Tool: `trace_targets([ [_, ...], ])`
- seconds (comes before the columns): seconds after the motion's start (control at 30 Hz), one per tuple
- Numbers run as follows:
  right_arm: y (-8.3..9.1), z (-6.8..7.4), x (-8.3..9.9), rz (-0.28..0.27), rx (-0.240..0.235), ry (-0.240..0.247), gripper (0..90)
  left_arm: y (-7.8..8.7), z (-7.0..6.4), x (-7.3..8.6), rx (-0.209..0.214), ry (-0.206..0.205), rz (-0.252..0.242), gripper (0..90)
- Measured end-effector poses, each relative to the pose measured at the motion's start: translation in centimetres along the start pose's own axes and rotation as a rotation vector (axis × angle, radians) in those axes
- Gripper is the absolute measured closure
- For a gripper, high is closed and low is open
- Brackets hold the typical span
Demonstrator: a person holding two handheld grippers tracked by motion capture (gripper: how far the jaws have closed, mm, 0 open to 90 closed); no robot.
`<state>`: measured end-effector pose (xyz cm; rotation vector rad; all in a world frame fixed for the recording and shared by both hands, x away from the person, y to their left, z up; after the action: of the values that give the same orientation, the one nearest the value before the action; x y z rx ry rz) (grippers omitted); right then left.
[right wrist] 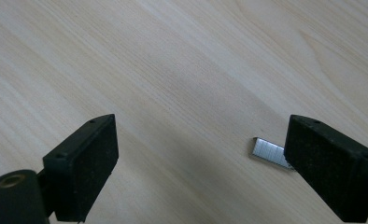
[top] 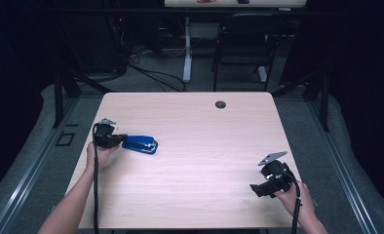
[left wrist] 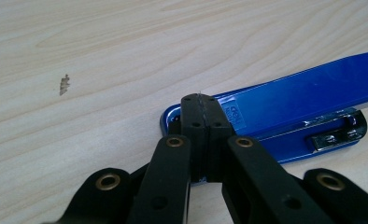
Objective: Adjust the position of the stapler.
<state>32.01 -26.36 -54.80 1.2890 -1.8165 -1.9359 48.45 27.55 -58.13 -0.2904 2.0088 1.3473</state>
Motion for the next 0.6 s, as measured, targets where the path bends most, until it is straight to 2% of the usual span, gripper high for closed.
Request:
trace_targets([
  [0.33, -0.1, 0.1, 0.0, -0.002, -0.009, 0.001, 9.5, -0.4, -0.9, 0.0, 0.018, -0.009, -0.004, 90.0],
  [0.6, -0.2, 0.1, 0.0, 0.011, -0.008, 0.01, 9.5, -0.8, -2.0, -0.1, 0.043, -0.044, 0.012, 90.0],
])
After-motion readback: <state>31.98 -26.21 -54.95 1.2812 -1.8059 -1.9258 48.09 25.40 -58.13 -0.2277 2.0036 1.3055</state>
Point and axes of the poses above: each handheld gripper's, and its own axes: y roughly backward along the jaws, x roughly out of its underside, z roughly to its left, the point moved 3 cm from there along -y, roughly forward along the jaws, and after that the axes turned 7 degrees about y, right-handed, at the moved point
